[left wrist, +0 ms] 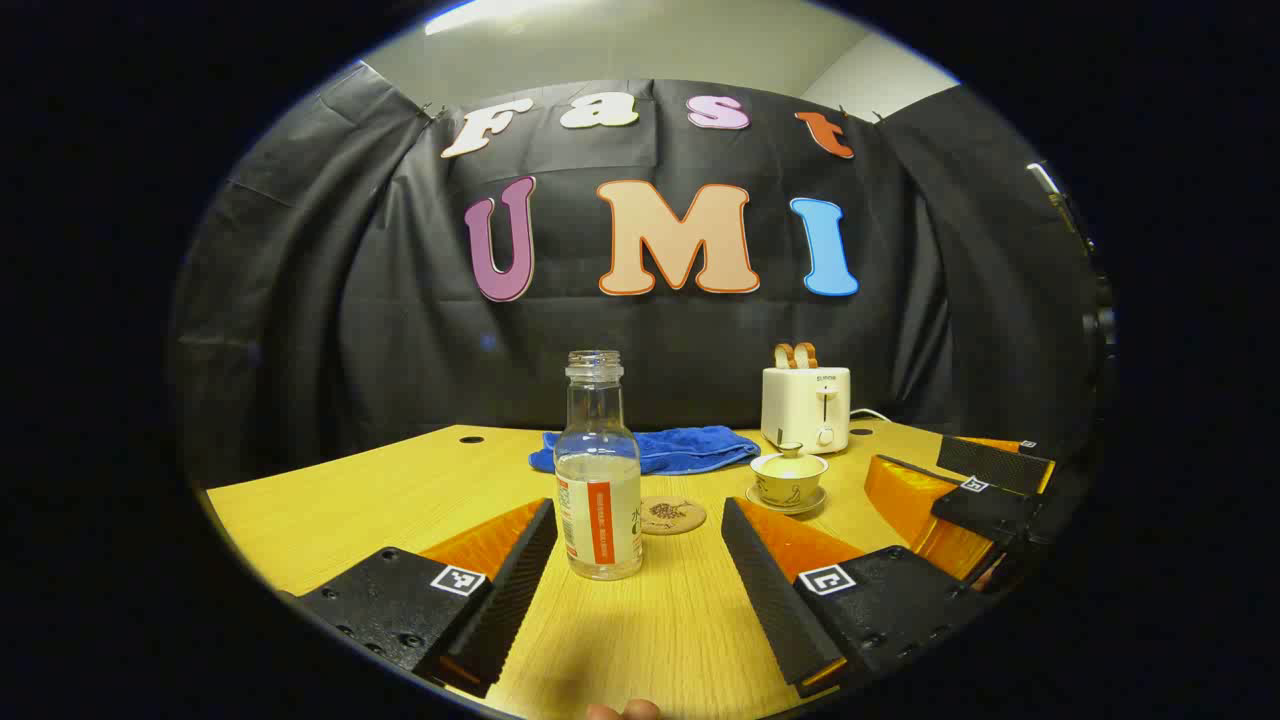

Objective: Open the teacup lid with one hand, grasp the water bottle and pour water into the teacup with the other hand; after pouring, place the water bottle on the coaster and then close the teacup lid.

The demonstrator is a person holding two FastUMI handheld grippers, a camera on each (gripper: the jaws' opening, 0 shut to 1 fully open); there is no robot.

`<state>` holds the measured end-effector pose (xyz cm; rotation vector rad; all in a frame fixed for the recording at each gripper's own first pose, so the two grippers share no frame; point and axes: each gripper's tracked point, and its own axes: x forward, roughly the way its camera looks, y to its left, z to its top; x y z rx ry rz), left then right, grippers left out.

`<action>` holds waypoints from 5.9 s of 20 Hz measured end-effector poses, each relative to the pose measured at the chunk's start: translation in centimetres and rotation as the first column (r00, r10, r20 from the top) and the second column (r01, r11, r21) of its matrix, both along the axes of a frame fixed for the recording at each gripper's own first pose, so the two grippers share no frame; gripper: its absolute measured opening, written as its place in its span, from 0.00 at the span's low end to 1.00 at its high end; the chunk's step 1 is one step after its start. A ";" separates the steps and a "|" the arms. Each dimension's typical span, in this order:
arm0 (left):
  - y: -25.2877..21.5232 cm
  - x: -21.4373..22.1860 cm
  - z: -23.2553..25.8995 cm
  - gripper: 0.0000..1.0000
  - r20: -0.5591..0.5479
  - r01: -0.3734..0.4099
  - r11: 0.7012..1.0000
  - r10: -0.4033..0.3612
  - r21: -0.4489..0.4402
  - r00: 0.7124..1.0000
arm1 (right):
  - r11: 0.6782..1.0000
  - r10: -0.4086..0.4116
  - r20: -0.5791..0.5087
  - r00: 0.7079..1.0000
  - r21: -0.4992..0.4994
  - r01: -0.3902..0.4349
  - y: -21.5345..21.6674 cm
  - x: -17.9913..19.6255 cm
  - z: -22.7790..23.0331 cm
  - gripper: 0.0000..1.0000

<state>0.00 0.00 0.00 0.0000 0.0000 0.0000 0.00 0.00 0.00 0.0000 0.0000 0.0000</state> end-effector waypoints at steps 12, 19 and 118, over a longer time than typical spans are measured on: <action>-0.2 0.0 0.0 0.97 -0.002 0.010 1.000 -0.010 0.000 1.000 | 1.000 0.013 -0.003 1.000 0.001 -0.013 0.3 -0.4 -0.1 1.00; -0.2 0.0 0.1 0.97 -0.001 0.016 1.000 -0.016 0.001 1.000 | 1.000 0.016 -0.003 1.000 0.001 -0.016 0.3 -0.4 -0.2 1.00; 3.9 5.1 -0.1 0.97 -0.004 -0.086 0.996 0.086 0.004 0.996 | 0.997 0.075 -0.011 0.997 -0.002 -0.075 -5.1 0.6 0.3 0.34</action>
